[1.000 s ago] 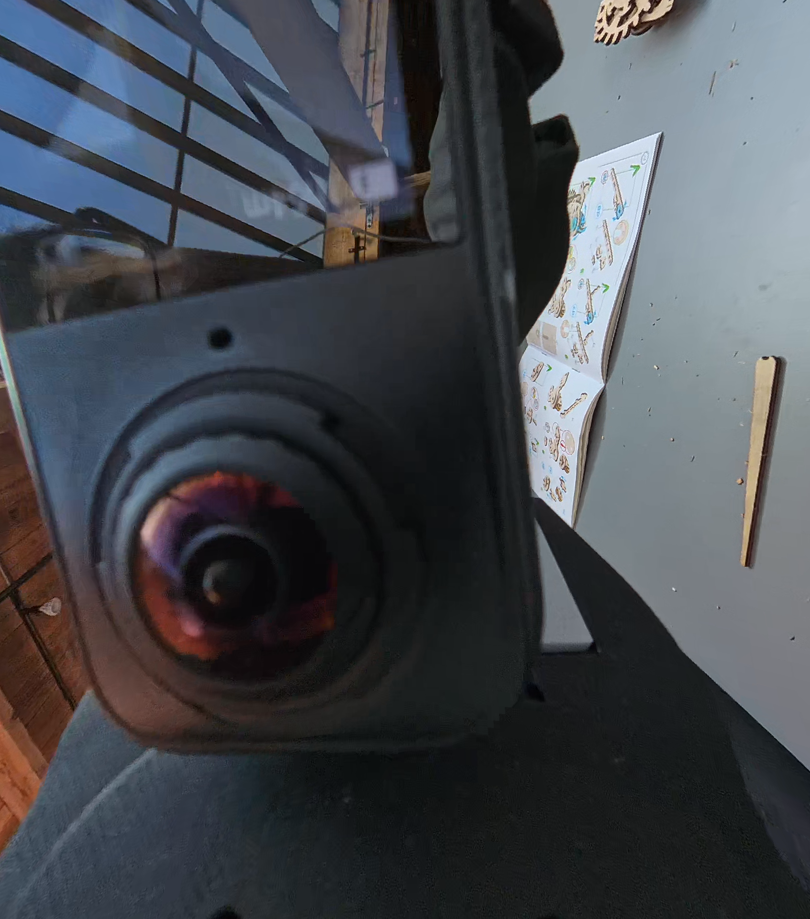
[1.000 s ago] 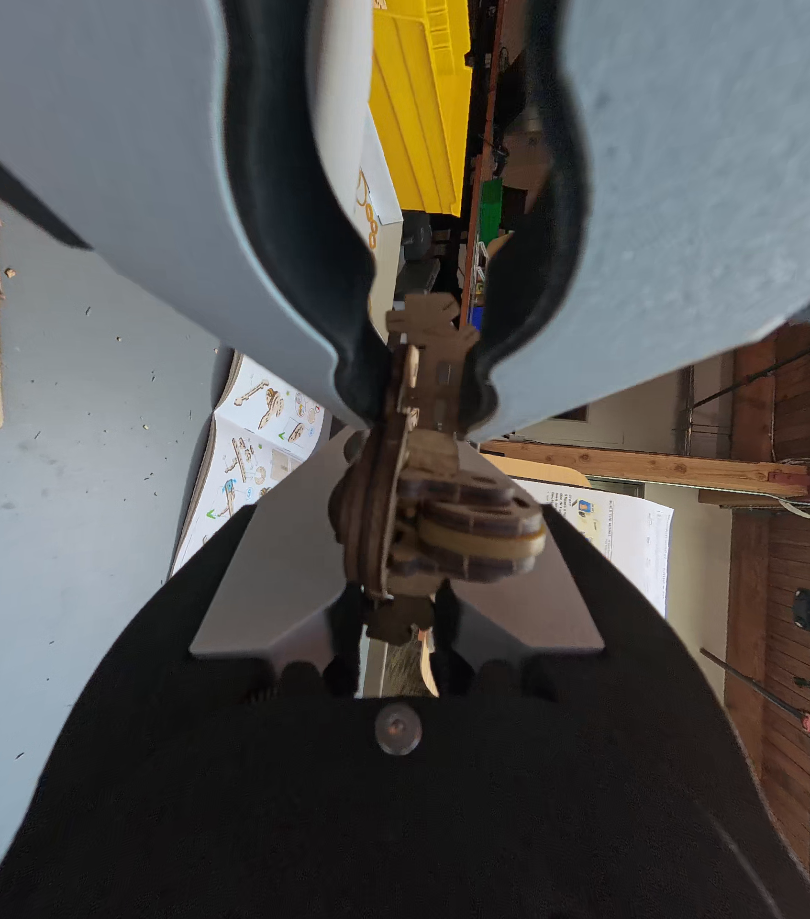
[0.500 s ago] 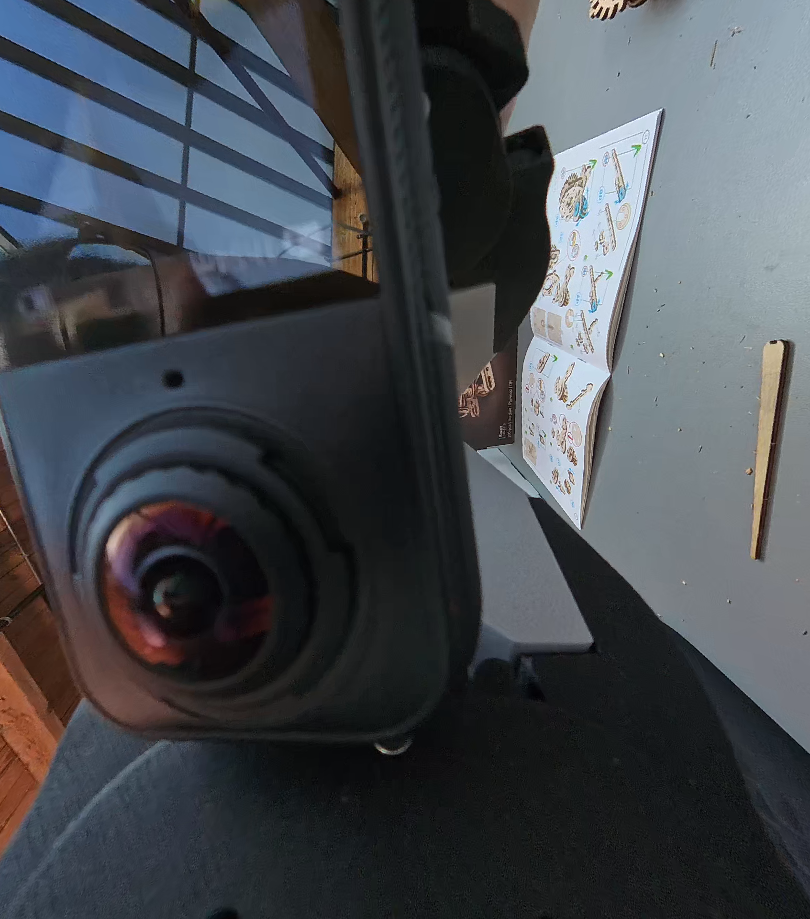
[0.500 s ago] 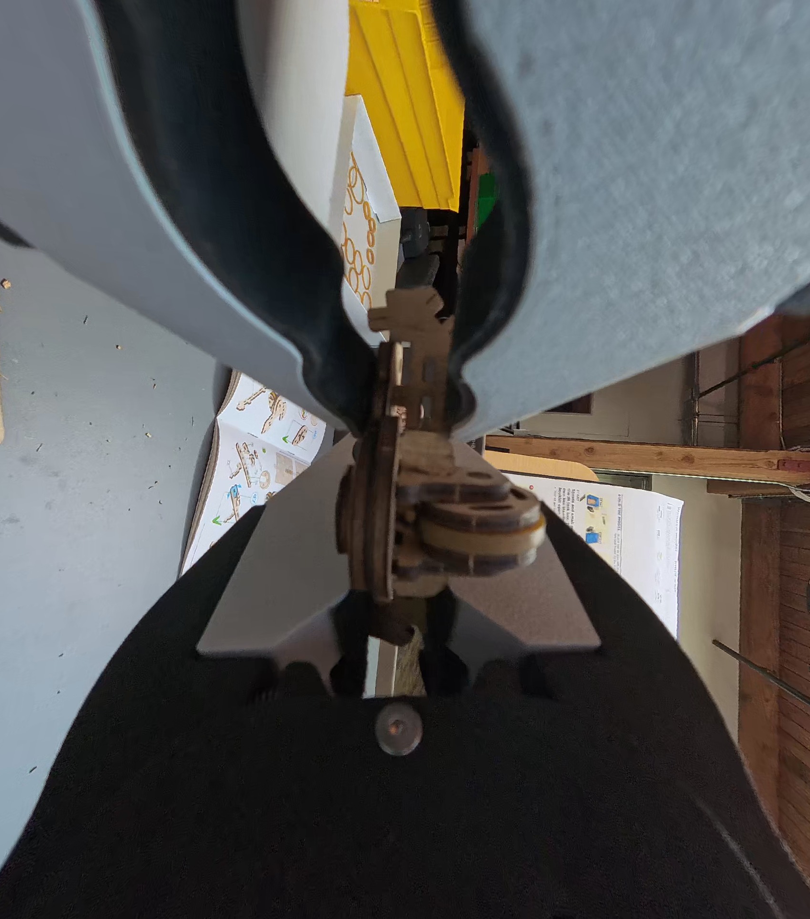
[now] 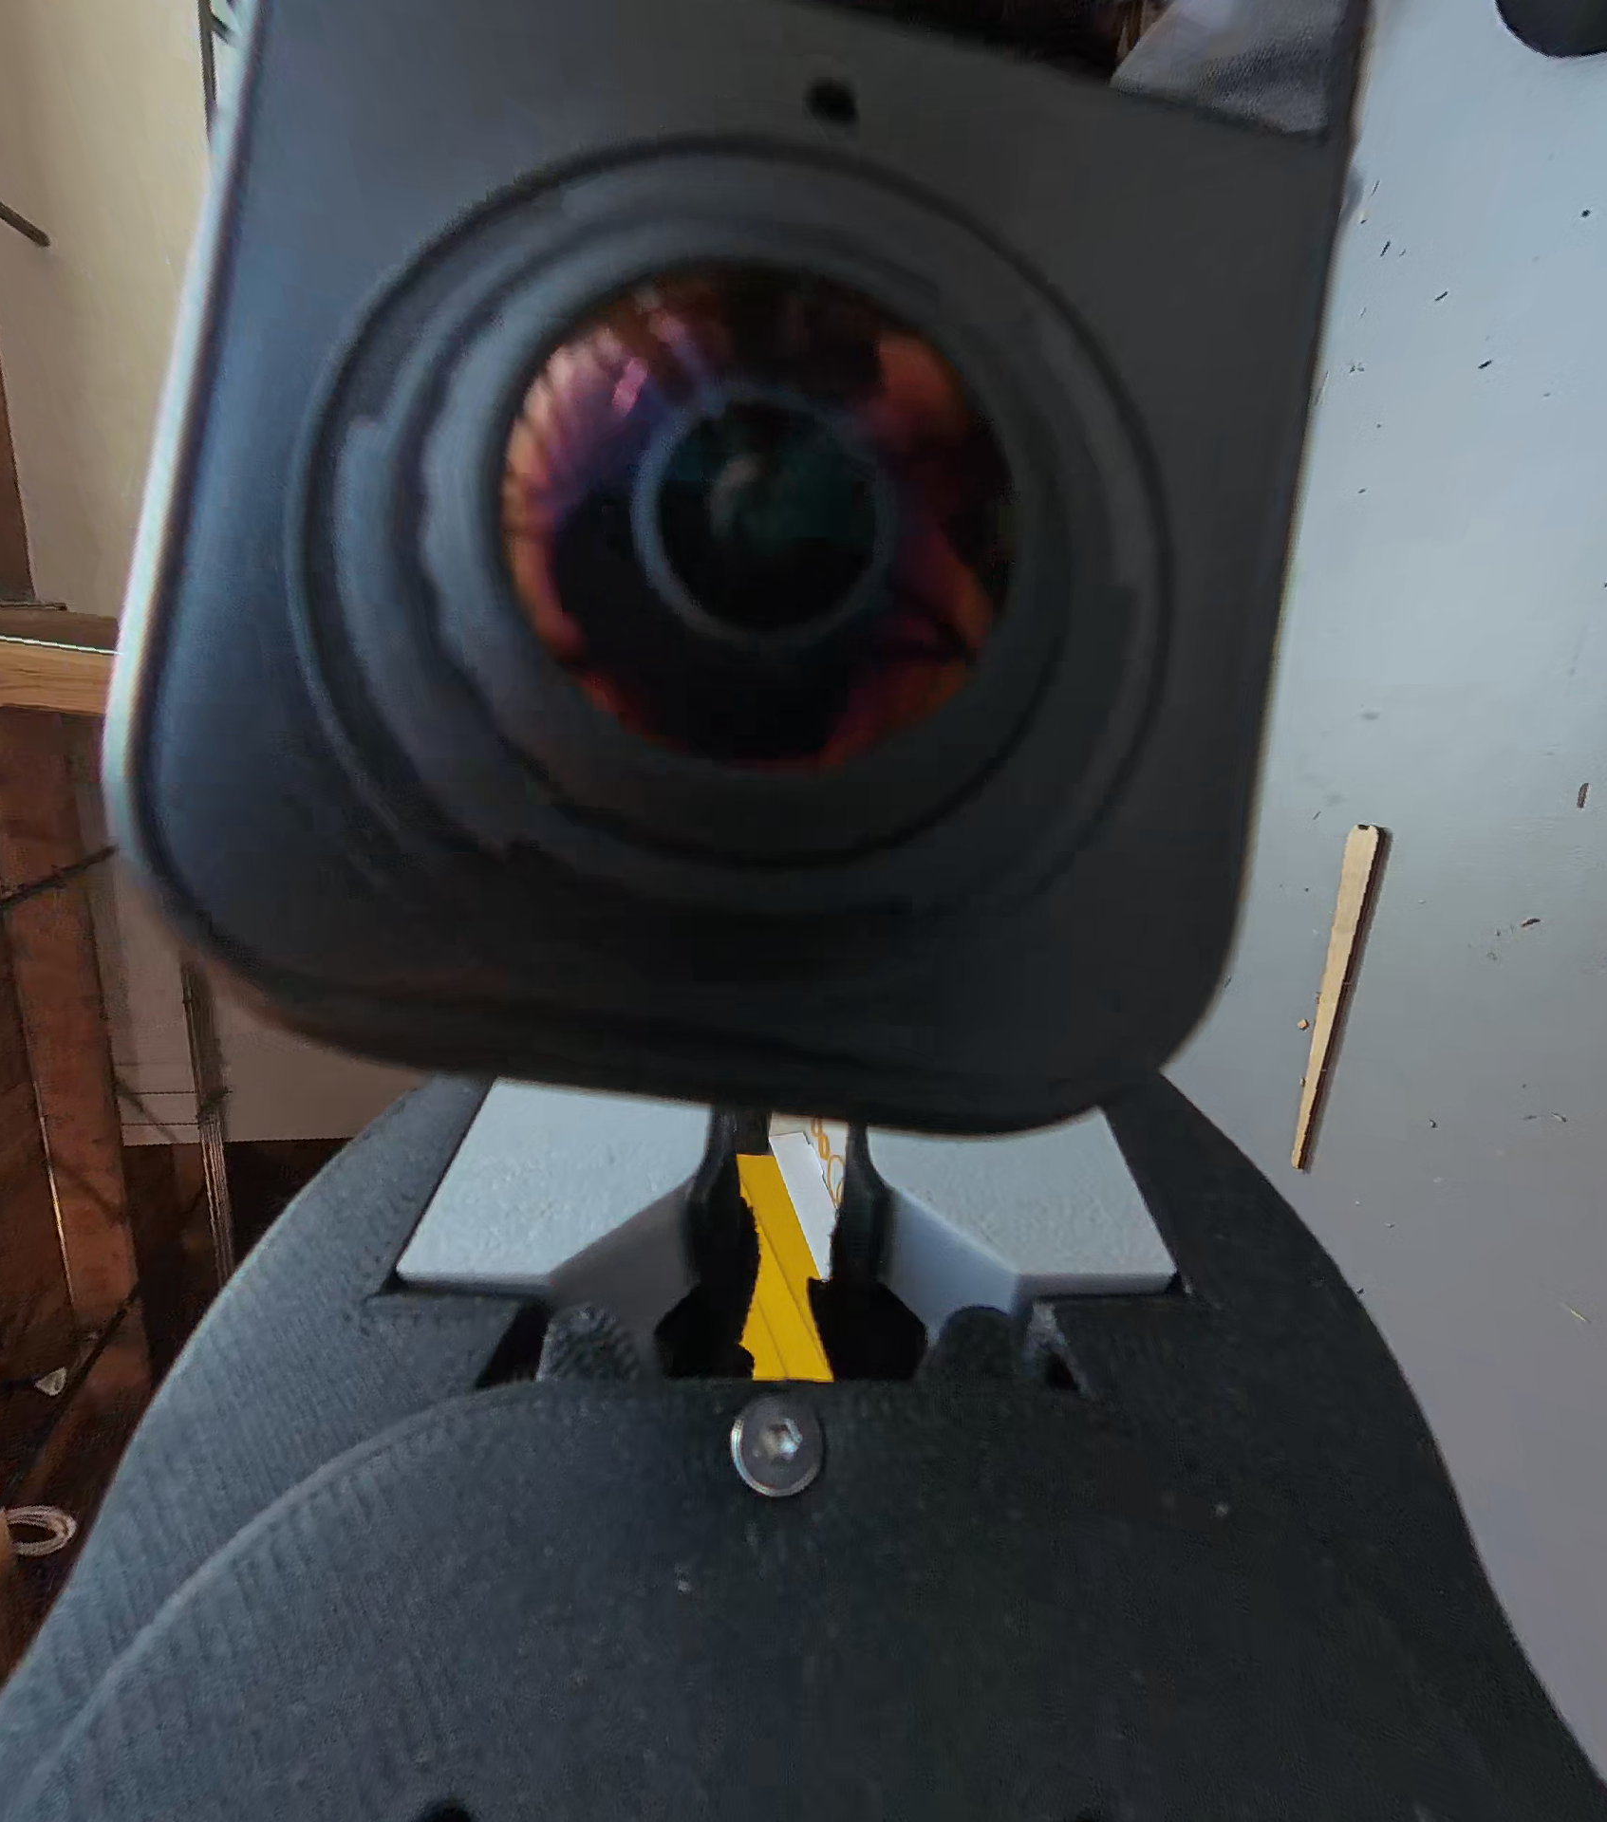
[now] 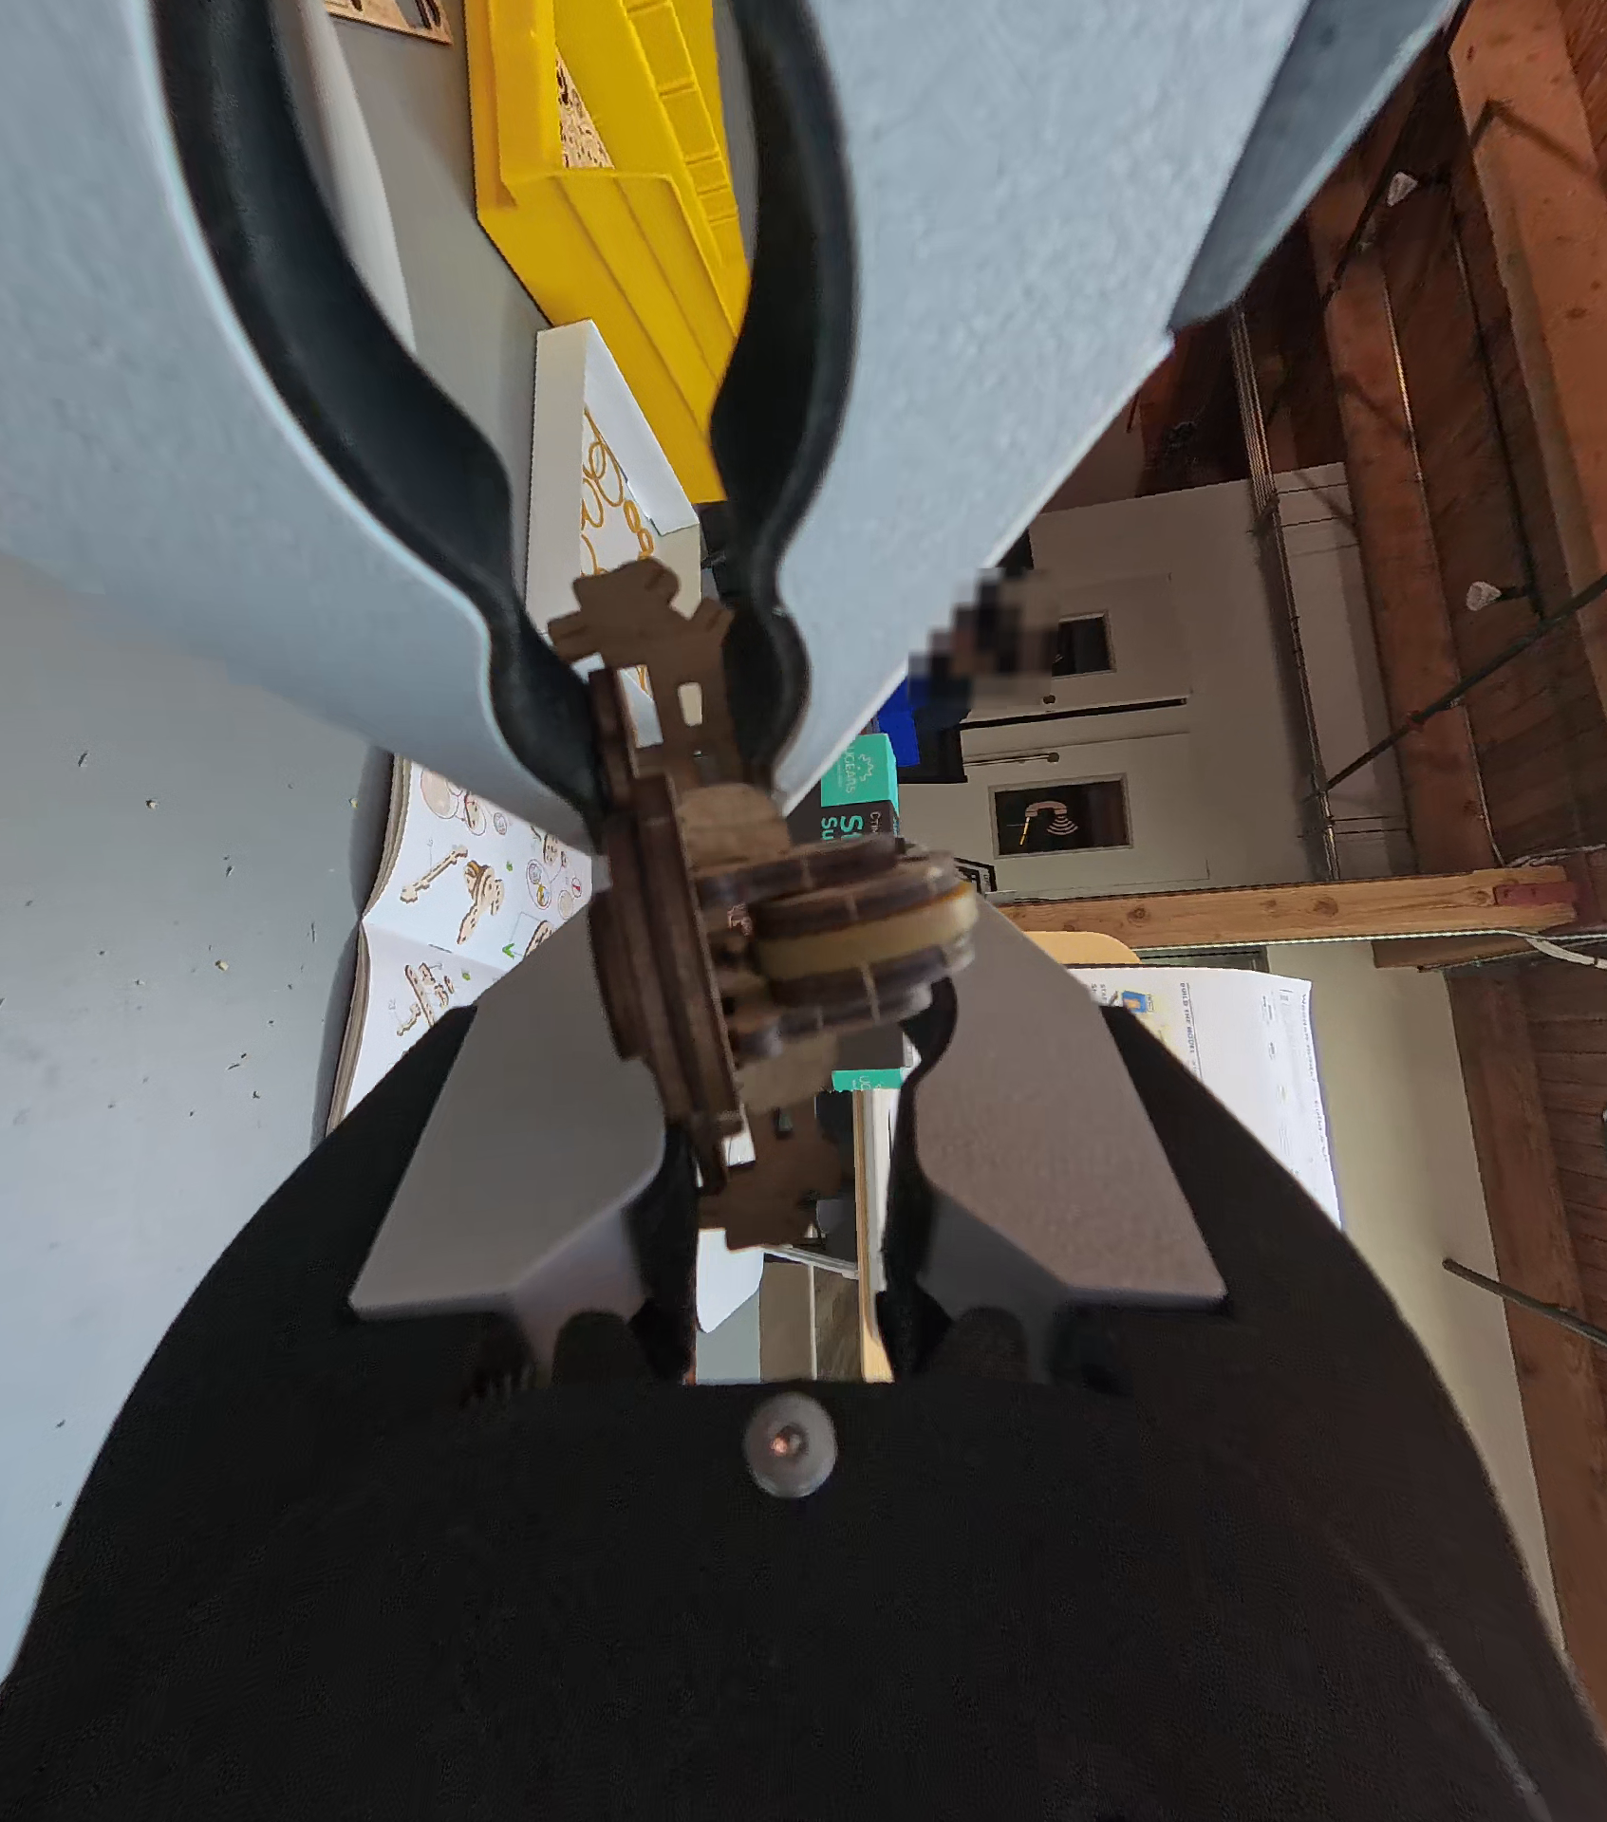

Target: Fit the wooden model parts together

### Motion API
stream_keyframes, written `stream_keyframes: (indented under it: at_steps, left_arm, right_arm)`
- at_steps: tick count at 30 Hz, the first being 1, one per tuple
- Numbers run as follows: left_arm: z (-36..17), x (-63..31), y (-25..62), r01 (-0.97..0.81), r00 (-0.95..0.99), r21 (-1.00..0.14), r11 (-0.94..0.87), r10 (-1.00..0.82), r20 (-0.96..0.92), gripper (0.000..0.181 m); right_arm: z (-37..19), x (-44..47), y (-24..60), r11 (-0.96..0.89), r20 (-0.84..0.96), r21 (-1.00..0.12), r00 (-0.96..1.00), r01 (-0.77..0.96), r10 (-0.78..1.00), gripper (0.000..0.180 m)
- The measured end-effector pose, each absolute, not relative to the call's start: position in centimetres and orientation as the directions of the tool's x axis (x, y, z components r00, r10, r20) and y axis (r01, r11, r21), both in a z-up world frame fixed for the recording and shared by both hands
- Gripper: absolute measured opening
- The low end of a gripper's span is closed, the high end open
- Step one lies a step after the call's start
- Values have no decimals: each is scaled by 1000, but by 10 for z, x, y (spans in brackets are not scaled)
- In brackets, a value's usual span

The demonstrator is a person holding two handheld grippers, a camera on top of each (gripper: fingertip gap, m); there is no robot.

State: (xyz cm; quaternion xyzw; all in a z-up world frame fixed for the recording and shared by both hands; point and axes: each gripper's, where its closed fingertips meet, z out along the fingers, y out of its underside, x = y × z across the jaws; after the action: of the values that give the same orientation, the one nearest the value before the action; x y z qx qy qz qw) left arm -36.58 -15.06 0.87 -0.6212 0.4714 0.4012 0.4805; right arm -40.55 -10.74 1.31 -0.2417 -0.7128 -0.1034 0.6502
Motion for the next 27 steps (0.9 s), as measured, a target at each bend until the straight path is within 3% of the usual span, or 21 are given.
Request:
stream_keyframes:
  at_steps: [1,2,7,12,15,21,27]
  left_arm:
    - [10,-366,-151,-970,242,-229,-87,-195,-950,100]
    - [11,-365,-151,-969,245,-235,-79,-185,-952,12]
    - [13,-373,-152,-957,288,-278,-81,-160,-944,12]
    - [7,-368,-160,-861,478,-508,20,-310,-822,12]
    - [2,-364,-166,-719,604,-694,50,-450,-658,12]
    - [18,-355,-181,-242,716,-970,-39,-681,-151,12]
    - [28,-351,-188,49,640,-985,-165,-752,158,12]
  right_arm:
    - [14,-405,-109,865,977,-167,-35,472,208,38]
    - [16,-405,-110,869,978,-171,-29,463,208,38]
    - [14,-406,-120,906,983,-128,-71,404,170,48]
    - [15,-406,-127,913,962,-219,-77,344,260,47]
    - [16,-402,-139,930,948,-258,-115,262,296,48]
    - [11,-398,-162,806,764,-577,-264,129,589,43]
    - [24,-383,-181,529,450,-847,-451,59,771,39]
